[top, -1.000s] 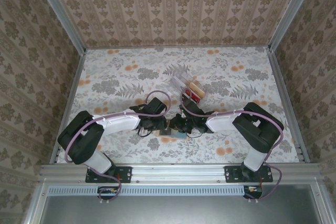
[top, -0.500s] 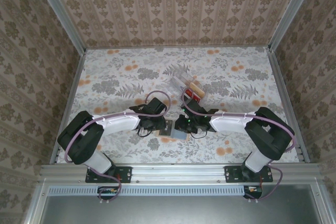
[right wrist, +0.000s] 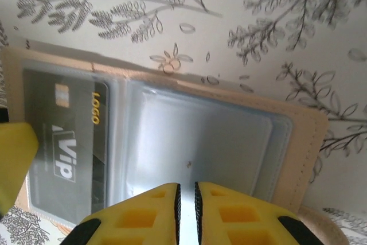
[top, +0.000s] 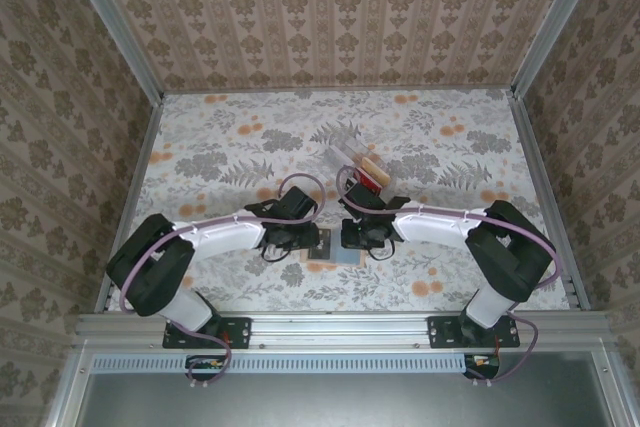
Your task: Put the credit cards into the card holder
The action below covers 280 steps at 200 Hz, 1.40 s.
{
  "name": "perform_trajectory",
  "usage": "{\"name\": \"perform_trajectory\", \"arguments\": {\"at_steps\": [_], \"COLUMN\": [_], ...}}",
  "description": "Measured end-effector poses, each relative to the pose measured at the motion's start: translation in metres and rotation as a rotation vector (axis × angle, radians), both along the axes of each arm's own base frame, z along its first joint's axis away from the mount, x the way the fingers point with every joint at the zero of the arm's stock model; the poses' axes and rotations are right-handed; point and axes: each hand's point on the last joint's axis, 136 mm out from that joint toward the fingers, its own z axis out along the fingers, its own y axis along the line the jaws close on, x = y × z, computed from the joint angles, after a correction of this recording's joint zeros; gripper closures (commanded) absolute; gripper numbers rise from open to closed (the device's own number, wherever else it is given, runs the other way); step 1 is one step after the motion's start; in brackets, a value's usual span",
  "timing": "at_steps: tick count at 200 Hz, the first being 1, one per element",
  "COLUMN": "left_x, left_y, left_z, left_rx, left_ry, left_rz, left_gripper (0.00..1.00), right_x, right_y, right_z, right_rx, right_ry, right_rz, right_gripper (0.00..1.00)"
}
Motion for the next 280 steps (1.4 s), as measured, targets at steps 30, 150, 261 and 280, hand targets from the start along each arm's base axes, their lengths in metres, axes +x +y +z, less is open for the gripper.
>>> {"name": "perform_trajectory", "arguments": {"at_steps": [30, 150, 261, 280], "left_x": [0.002, 0.009, 0.022, 0.029], "left_y": [-0.005, 0.021, 0.046, 0.050], "left_z": [0.021, 0.030, 0.047, 0.056], "left_rx": [-0.055, -0.080, -0.132, -0.153], "left_ry": [-0.039, -0.084, -0.156, -0.186], "left_rz": [0.000, 0.082, 0.169, 0.186], "left_gripper": [0.55, 0.52, 0.41, 0.34], "right_x": [0.010, 0.008, 0.022, 0.049], "right_y": [-0.001, 0.043, 0.031, 0.014], "right_z": [0.011, 0.014, 0.054, 0.098], "right_rx": [-0.017, 0.224, 0.183, 0.181], "right_ry": [-0.040, 0.023, -0.061, -0.181], "right_rz": [0.033, -0.021, -0.005, -0.029], "right_gripper": [0.80, 0.84, 0.54, 0.45]}}
